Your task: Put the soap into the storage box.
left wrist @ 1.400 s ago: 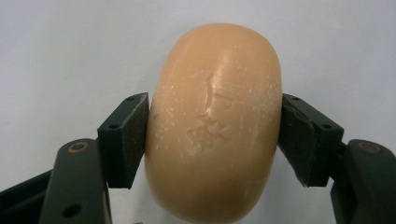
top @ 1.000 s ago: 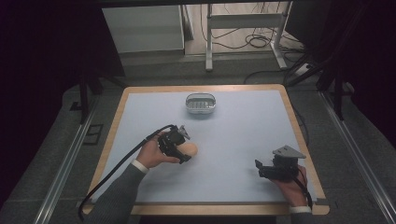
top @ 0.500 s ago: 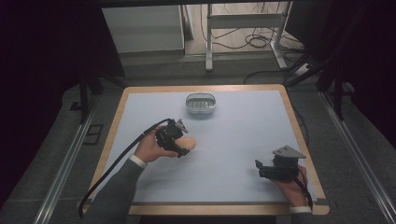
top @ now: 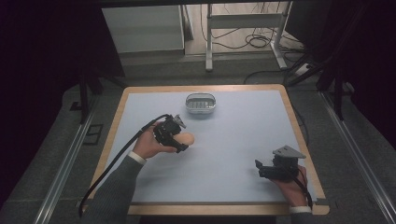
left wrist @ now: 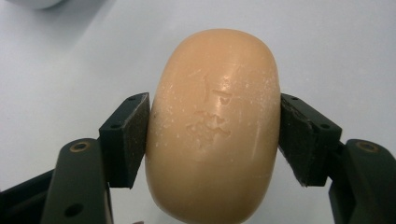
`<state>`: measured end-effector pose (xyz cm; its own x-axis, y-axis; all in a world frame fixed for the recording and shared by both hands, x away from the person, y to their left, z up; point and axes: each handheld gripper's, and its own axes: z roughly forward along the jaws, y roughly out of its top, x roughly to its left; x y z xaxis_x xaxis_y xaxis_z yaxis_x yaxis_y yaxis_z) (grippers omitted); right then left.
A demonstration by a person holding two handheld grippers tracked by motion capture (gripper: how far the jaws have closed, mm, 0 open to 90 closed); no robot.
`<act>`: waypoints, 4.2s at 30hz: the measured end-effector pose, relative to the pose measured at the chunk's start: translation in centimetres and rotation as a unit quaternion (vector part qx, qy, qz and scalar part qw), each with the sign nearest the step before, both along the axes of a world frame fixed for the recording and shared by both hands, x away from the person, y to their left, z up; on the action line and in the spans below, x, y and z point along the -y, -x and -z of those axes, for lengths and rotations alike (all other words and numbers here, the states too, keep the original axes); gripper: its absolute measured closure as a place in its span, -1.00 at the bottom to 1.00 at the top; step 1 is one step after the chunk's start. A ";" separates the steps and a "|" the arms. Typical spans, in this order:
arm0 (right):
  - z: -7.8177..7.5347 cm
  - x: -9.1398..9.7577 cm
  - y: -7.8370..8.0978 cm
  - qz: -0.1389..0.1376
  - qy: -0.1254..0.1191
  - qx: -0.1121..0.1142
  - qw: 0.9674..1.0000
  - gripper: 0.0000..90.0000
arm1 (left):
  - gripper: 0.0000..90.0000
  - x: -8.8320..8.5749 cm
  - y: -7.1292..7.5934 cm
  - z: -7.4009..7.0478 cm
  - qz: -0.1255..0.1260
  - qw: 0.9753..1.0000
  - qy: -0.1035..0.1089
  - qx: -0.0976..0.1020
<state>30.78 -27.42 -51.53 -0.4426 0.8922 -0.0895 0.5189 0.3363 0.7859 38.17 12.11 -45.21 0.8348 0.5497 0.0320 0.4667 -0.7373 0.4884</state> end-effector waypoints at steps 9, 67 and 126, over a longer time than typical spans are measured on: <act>0.0 0.1 0.0 -0.001 0.000 0.001 1.000 -0.87 | -0.30 0.3 -0.7 -0.9 0.001 1.000 0.008 0.003; 0.1 0.4 -0.2 0.005 0.006 -0.004 1.000 -0.87 | -0.27 -1.0 -7.4 -1.6 -0.044 0.999 0.013 -0.001; 0.0 0.4 -0.2 0.002 0.005 0.002 1.000 -0.87 | -0.26 2.4 -14.1 -1.9 -0.032 0.999 0.025 -0.015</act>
<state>30.93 -27.83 -51.48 -0.4390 0.8929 -0.0998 0.5170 0.3419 0.7847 52.26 9.75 -43.28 0.7983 0.6018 -0.0219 0.5271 -0.6808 0.5086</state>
